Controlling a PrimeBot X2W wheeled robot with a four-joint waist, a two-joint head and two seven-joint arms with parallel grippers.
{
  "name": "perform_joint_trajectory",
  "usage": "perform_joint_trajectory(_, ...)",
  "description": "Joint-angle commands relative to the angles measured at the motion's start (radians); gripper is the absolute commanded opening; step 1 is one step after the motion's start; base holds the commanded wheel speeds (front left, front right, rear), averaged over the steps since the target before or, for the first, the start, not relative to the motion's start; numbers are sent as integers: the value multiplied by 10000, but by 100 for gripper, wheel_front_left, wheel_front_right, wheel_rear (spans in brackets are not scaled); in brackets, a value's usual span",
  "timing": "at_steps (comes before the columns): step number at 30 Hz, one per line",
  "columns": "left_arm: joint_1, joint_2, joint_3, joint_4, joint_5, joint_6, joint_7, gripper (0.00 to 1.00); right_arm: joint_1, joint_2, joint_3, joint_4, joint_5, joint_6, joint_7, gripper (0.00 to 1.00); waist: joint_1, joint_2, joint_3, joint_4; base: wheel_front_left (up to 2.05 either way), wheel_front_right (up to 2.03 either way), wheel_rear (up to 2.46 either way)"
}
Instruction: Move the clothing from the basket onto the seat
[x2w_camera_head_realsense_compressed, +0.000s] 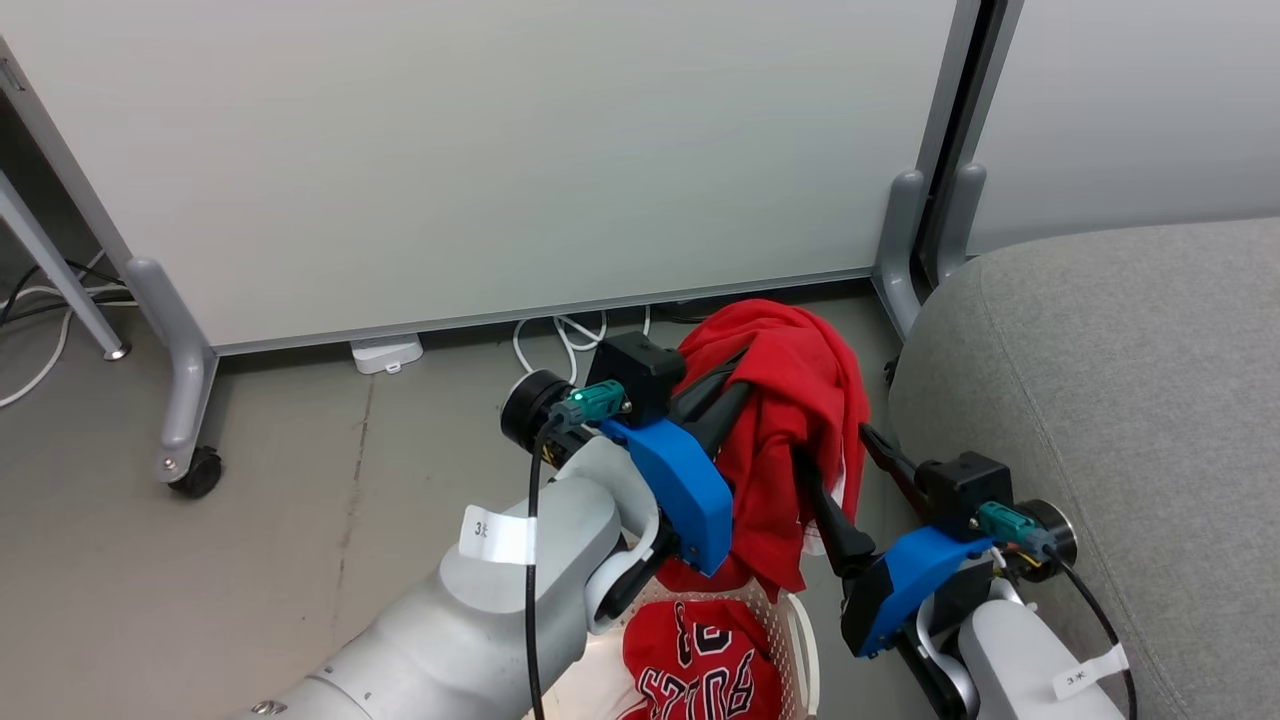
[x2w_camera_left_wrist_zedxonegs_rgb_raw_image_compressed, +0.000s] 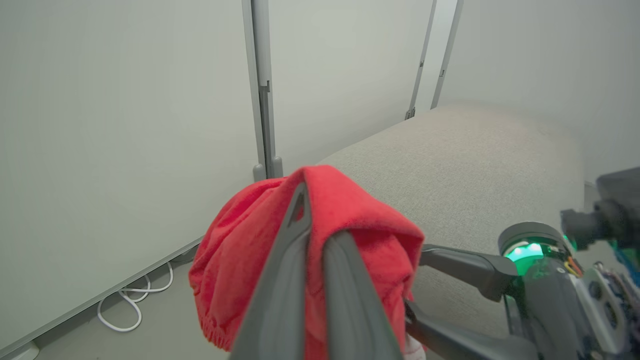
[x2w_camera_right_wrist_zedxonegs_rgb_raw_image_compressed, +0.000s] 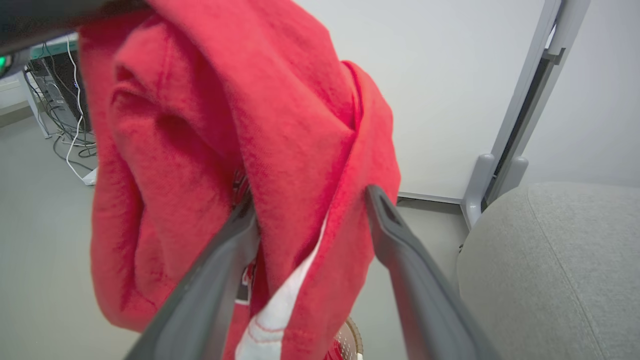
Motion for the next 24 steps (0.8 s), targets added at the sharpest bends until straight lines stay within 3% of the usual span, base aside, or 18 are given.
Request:
perform_joint_trajectory(1, -129, 3, -55, -34, -64, 46, -54, 0, -271, -25, 52, 199, -43, 1, -67, 100, 0, -1, -8, 6, 0, 0, 0)
perform_joint_trajectory(12, -68, 5, -139, -252, -88, 77, -61, 0, -1281, -25, 398, 1724, 394, 1, -455, 100, 0, -1, -54, 65, 0, 0, 0)
perform_joint_trajectory(13, -66, 5, -147, -257, -80, 75, -62, 0, -1333, -25, 433, 1829, 485, 1, -472, 56, 0, -1, -60, 68, 0, 0, 0)
perform_joint_trajectory(14, -64, 5, -151, -264, -74, 75, -62, 0, -1393, -25, 467, 1930, 541, 1, -516, 22, 0, -1, -68, 70, 0, 0, 0)
perform_joint_trajectory(15, -67, 3, -151, -268, -66, 79, -62, 0, -1455, -25, 507, 2013, 601, 1, -549, 0, 0, -1, -70, 70, 0, 0, 0)
perform_joint_trajectory(24, -76, 5, -35, -183, 34, 103, -63, 0, -1615, -25, 853, 2395, 1091, 1, -810, 0, 0, -1, -80, -6, 0, 0, 0)
